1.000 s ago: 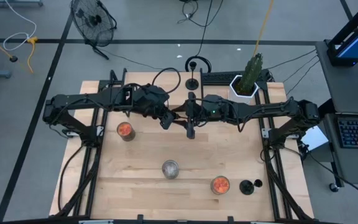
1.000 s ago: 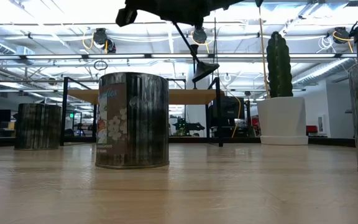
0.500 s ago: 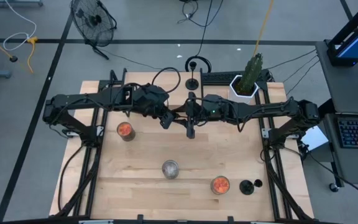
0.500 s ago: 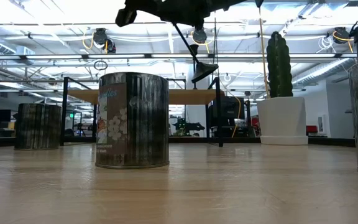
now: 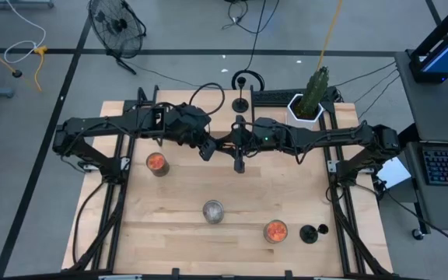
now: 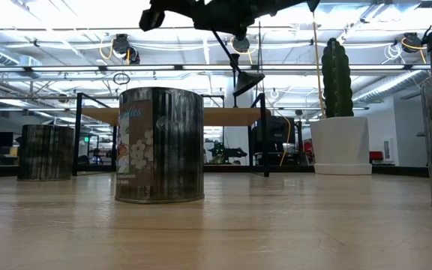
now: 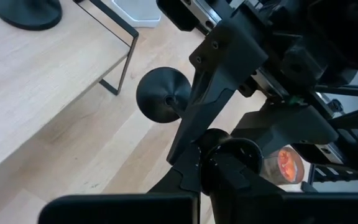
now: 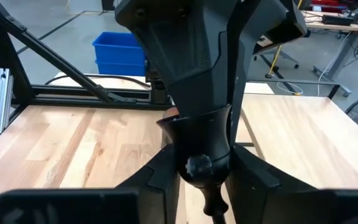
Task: Pick & Place candle stick holders
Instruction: Put the left black candle holder on the shelf
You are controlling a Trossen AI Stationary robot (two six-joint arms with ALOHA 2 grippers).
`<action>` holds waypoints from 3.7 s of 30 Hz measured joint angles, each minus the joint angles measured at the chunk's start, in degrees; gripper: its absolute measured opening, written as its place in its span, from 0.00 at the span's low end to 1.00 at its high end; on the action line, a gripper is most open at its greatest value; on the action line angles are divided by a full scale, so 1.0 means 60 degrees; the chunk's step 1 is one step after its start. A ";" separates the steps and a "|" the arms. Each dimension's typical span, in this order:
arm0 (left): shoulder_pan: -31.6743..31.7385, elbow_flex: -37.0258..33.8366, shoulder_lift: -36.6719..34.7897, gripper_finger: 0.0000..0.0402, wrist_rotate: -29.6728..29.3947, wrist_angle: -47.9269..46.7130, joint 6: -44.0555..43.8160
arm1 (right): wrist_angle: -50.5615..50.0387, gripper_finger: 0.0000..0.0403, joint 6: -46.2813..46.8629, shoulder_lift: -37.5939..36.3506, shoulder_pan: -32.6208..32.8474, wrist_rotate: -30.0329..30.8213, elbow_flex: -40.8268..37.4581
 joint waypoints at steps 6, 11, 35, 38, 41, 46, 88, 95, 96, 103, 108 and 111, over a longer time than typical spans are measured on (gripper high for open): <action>0.0000 0.0000 0.0000 0.02 -0.0007 0.0016 0.0075 | 0.0044 0.23 0.0000 0.0000 0.0000 -0.0015 0.0000; 0.0000 0.0000 0.0004 0.04 -0.0036 0.0031 0.0082 | 0.0059 0.23 0.0008 0.0003 0.0000 0.0003 0.0000; 0.0004 0.0000 0.0015 0.18 -0.0098 0.0192 0.0252 | 0.0066 0.22 0.0233 0.0004 0.0011 -0.0007 0.0004; 0.0011 0.0000 0.0018 0.18 -0.0105 0.0245 0.0256 | 0.0066 0.22 0.0236 0.0004 0.0011 -0.0021 0.0004; 0.0011 0.0000 0.0018 0.18 -0.0102 0.0249 0.0271 | 0.0066 0.22 0.0237 0.0004 0.0015 -0.0036 0.0007; 0.0018 0.0000 0.0018 0.18 0.0042 0.0244 0.0255 | 0.0065 0.22 0.0240 0.0004 0.0018 -0.0039 0.0011; 0.0015 -0.0011 -0.0025 0.02 0.0155 0.0210 0.0439 | -0.0538 0.23 0.0503 -0.0011 0.0018 -0.0051 0.0036; 0.0015 0.0171 -0.0227 0.02 0.0065 -0.0217 0.0479 | -0.0704 0.22 0.0667 -0.0026 0.0010 -0.0047 0.0004; 0.0015 0.0171 -0.0297 0.02 0.0028 -0.0311 0.0479 | -0.0702 0.22 0.0732 -0.0026 0.0007 -0.0047 0.0004; 0.0015 0.0229 -0.0375 0.02 -0.0034 -0.0480 0.0428 | -0.0447 0.22 0.0707 -0.0004 0.0007 -0.0036 -0.0020; 0.0015 0.0233 -0.0306 0.02 0.0053 -0.0506 0.0424 | -0.0289 0.18 0.0692 -0.0014 0.0007 -0.0044 -0.0018; 0.0015 0.0233 -0.0295 0.02 0.0077 -0.0540 0.0435 | -0.0269 0.14 0.0678 -0.0007 0.0007 -0.0044 -0.0022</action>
